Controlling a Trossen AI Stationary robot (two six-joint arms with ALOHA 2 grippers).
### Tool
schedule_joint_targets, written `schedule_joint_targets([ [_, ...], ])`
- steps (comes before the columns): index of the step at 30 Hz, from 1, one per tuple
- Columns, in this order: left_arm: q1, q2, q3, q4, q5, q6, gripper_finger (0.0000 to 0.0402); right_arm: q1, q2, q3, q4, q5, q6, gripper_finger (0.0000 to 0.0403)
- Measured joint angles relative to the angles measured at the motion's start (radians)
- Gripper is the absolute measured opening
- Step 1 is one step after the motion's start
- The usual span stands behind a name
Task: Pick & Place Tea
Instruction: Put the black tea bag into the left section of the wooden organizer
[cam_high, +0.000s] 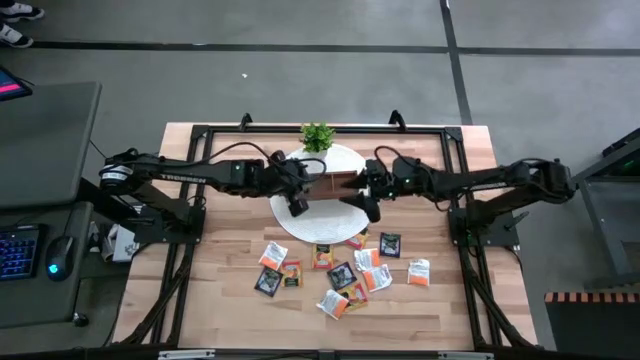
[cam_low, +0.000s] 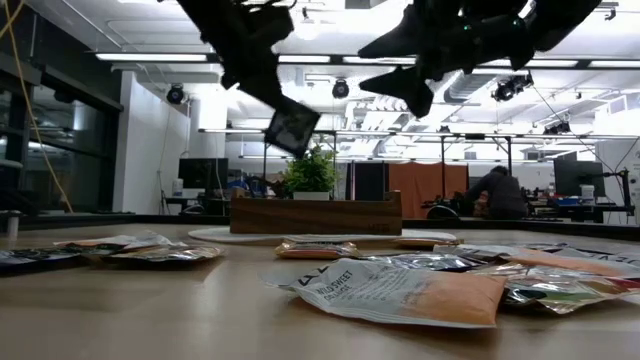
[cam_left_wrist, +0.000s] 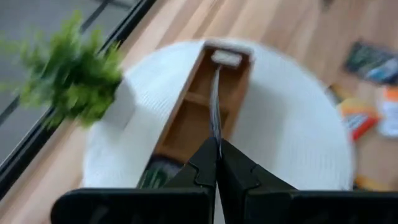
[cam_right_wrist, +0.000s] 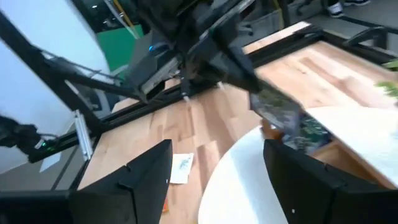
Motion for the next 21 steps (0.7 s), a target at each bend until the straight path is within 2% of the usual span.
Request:
schedule_joint_targets([
  [6,0.0,-0.006,0.002,-0.036,-0.068,-0.007,0.0,-0.046,-0.139,0.0,-0.148,0.002,-0.021,0.025],
  [12,0.0,-0.007,-0.017,-0.079,-0.101,-0.049,0.0,-0.064,-0.307,0.0,-0.301,0.066,-0.028,0.025],
  [21,0.0,-0.006,-0.09,-0.024,-0.067,-0.076,0.0,-0.063,-0.55,0.0,-0.477,0.14,-0.053,0.025],
])
